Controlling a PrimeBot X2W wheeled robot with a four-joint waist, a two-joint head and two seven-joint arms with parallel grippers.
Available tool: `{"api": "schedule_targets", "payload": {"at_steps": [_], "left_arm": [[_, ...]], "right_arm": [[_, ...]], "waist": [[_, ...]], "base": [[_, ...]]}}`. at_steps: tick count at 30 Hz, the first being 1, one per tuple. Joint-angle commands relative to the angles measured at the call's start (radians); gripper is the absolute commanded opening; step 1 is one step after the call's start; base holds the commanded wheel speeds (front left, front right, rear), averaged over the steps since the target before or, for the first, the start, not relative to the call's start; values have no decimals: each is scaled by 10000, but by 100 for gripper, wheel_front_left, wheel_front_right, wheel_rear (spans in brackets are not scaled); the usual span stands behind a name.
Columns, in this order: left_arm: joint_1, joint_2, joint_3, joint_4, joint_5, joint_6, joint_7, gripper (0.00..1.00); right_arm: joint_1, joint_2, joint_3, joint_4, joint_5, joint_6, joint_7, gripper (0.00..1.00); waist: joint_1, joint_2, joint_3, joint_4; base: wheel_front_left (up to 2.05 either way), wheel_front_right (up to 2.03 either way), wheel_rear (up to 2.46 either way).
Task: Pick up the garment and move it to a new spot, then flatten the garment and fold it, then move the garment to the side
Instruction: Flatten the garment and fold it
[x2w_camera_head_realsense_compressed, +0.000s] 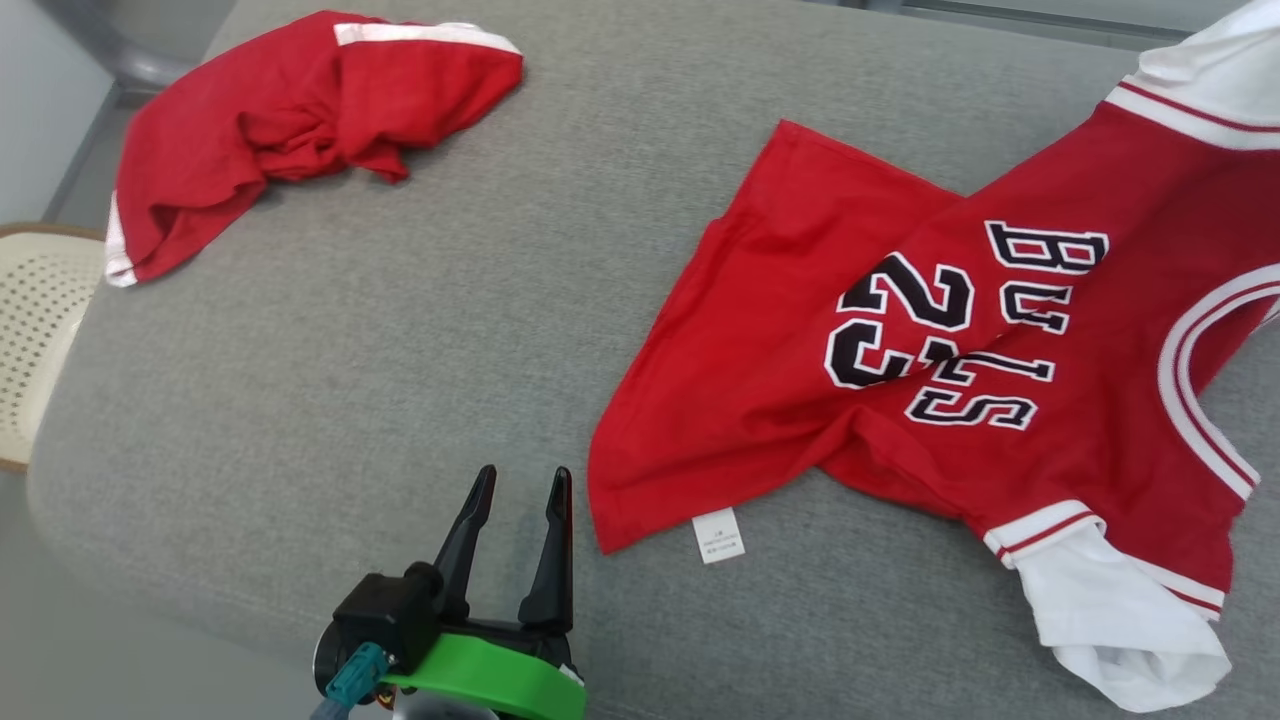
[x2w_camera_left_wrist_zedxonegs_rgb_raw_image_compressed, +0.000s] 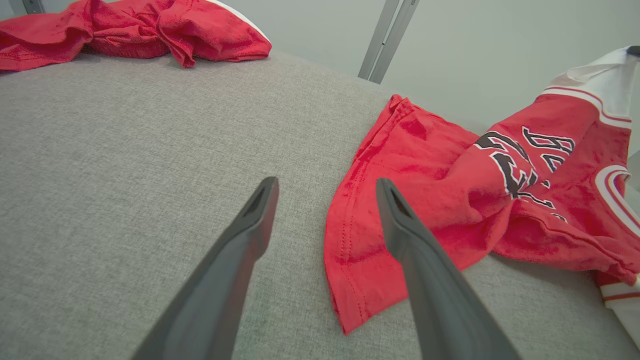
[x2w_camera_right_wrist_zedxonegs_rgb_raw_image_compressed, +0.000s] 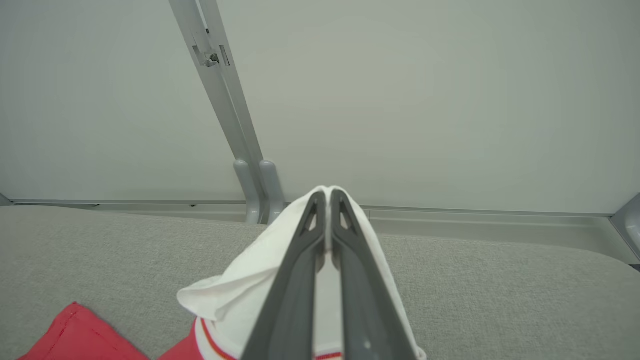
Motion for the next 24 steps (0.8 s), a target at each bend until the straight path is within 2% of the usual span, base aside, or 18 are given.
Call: {"api": "schedule_targets", "payload": {"at_steps": [1, 3, 4, 5, 6, 10, 16, 24], "left_arm": [[64, 10, -34, -41, -64, 62, 2, 100], [132, 10, -77, -86, -84, 102, 3, 100], [175, 10, -94, -87, -105, 126, 3, 100], [200, 10, -103, -86, -109, 130, 2, 100], [188, 9, -102, -84, -100, 123, 3, 100], [157, 13, 34, -162, -143, 213, 2, 100], [307, 19, 615, -29, 180, 154, 2, 100], [899, 22, 1842, -31, 654, 9, 3, 100]], "right_arm": [[-333, -22, 71, 92, -158, 0, -297, 0], [-658, -25, 19, 374, -498, -4, -827, 0], [-777, -12, 112, 538, -796, -4, -1118, 18], [-938, 17, 239, 722, -1083, -3, -1373, 49], [-1052, 21, 303, 894, -1315, -3, -1489, 100], [-1327, 196, 814, 1337, -1549, -4, -2000, 100], [-320, 147, 2109, 969, -750, -4, -3032, 100], [3398, 28, 3346, -920, 673, -3, -3940, 100]], "waist": [[0, 0, 193, 824], [0, 0, 183, 859], [0, 0, 172, 844], [0, 0, 177, 787], [0, 0, 185, 736], [0, 0, 136, 332], [0, 0, -409, -768], [0, 0, -1528, -2491]], "base": [[0, 0, 0], [0, 0, 0], [0, 0, 0], [0, 0, 0], [0, 0, 0], [0, 0, 0], [0, 0, 0], [0, 0, 0]]}}
